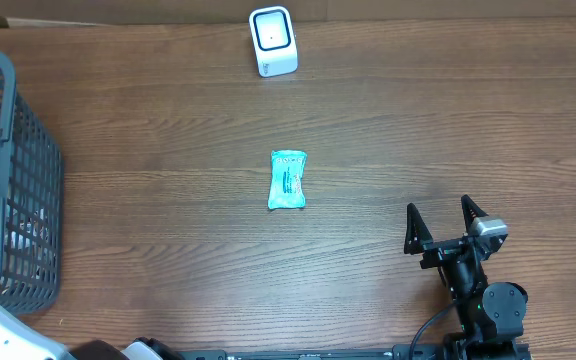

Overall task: Scan the item barcode
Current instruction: 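Reach into the basket and grasp the green-lidded jar with left gripper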

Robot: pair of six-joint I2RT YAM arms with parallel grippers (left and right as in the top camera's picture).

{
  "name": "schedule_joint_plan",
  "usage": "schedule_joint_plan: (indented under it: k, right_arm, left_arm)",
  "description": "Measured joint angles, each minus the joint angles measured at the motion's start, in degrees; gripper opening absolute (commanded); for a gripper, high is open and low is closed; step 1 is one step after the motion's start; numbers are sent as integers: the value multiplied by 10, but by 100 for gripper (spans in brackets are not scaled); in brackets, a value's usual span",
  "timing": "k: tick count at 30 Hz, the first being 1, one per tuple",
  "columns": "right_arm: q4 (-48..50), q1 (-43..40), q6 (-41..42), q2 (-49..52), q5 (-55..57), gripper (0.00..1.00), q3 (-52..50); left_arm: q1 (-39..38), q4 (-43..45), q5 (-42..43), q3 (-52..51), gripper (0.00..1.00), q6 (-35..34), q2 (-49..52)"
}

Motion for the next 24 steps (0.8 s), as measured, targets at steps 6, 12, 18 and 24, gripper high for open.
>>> schedule_joint_plan:
  k: [6, 12, 18, 24]
  right_arm:
    - [0, 0, 0, 0, 0, 100, 0]
    - [0, 0, 0, 0, 0, 100, 0]
    - [0, 0, 0, 0, 0, 100, 0]
    - [0, 0, 0, 0, 0, 100, 0]
  left_arm:
    - [16, 78, 3, -9, 98, 83, 59]
    - [16, 129, 1, -9, 100, 171, 176]
    - [16, 186, -1, -9, 100, 238, 247]
    - [4, 205, -5, -9, 100, 277, 295]
